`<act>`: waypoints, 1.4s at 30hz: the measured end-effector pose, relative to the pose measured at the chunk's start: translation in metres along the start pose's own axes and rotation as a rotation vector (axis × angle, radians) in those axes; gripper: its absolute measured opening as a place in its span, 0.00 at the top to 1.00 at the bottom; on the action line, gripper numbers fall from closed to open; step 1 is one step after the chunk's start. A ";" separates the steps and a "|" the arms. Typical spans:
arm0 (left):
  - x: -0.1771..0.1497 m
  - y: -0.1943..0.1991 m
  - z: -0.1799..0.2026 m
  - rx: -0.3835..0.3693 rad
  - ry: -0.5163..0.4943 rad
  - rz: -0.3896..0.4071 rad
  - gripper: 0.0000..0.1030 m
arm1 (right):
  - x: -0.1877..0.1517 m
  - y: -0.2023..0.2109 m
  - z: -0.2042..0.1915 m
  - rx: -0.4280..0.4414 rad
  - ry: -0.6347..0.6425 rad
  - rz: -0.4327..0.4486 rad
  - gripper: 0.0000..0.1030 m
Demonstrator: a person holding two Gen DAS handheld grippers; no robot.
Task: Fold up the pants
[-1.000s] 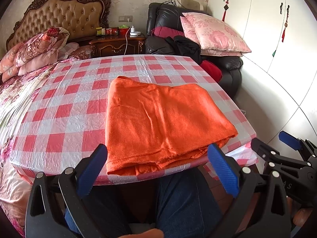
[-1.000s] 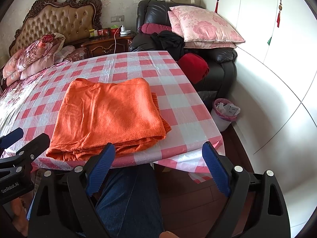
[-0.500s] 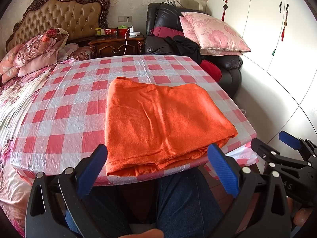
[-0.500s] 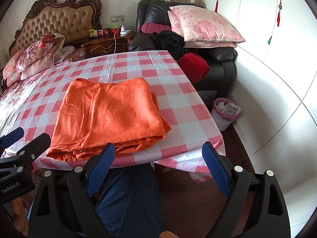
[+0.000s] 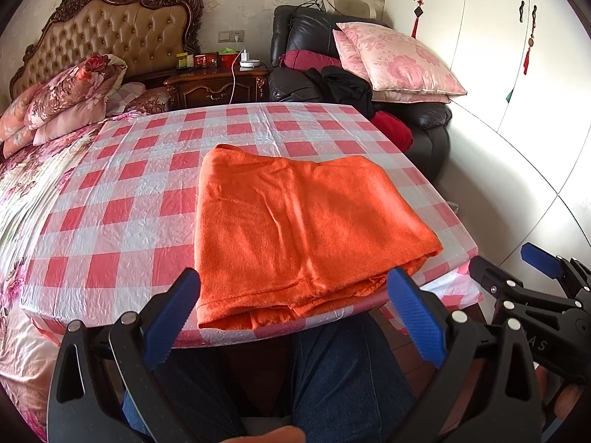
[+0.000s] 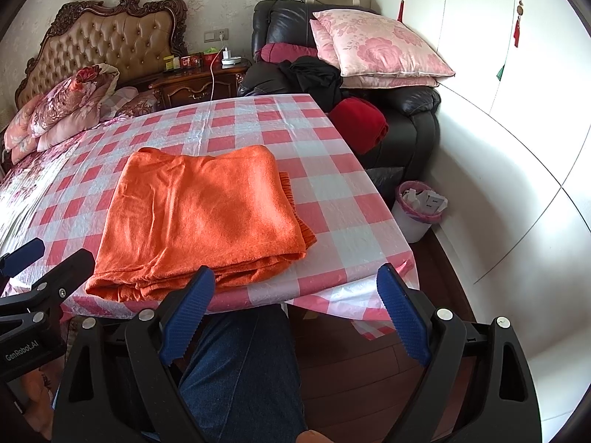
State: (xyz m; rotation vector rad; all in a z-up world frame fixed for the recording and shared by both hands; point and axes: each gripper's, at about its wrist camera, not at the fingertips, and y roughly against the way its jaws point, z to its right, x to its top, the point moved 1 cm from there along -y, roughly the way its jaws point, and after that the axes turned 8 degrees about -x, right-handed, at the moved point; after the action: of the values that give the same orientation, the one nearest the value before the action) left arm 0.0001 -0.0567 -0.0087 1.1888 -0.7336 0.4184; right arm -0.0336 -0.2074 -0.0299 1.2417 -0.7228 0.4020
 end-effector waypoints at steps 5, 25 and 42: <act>0.000 0.000 0.000 0.000 0.000 0.000 0.02 | -0.001 0.000 -0.001 -0.006 0.004 -0.003 0.16; 0.000 0.000 0.001 -0.001 -0.002 -0.001 0.02 | -0.001 0.000 0.000 -0.003 -0.001 -0.007 0.16; 0.002 0.001 0.004 -0.007 -0.015 0.011 0.02 | -0.002 0.000 0.000 -0.002 -0.002 -0.007 0.16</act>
State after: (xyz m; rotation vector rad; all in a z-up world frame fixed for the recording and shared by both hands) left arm 0.0001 -0.0609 -0.0057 1.1832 -0.7540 0.4165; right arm -0.0344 -0.2069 -0.0311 1.2427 -0.7199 0.3947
